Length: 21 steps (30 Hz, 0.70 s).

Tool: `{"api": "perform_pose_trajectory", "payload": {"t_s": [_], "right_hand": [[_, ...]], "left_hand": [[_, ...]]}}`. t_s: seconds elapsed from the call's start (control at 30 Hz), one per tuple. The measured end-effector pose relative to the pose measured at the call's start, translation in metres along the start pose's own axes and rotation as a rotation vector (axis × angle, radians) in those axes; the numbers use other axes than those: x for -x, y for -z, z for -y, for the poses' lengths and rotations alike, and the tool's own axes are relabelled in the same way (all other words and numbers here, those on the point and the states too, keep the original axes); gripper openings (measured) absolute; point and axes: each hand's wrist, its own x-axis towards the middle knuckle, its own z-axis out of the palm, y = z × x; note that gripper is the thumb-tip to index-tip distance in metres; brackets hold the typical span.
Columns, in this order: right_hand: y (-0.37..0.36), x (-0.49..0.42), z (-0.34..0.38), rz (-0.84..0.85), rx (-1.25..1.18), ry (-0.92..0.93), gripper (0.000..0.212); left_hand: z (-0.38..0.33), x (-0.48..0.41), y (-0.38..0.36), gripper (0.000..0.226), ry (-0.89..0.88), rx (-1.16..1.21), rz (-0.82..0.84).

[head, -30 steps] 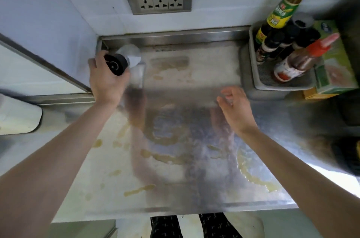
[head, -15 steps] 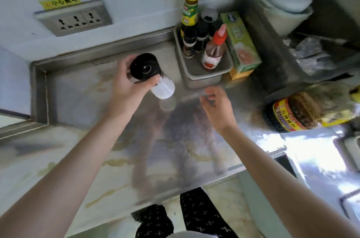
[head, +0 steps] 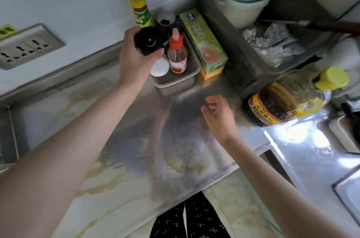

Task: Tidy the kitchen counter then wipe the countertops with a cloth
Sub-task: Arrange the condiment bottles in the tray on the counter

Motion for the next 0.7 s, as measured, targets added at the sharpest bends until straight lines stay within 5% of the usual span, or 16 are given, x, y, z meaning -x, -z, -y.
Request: {"api": "perform_pose_trajectory", "payload": {"t_s": [0.4,0.7], "right_hand": [[0.007,0.012,0.001,-0.109,0.018,-0.043,0.027],[0.04,0.047,0.001,-0.045,0.165,-0.121,0.047]], "left_hand": [[0.035,-0.001,-0.02,0.068,-0.045,-0.252,0.127],[0.004,0.05,-0.014,0.07,-0.105,-0.213,0.14]]}}
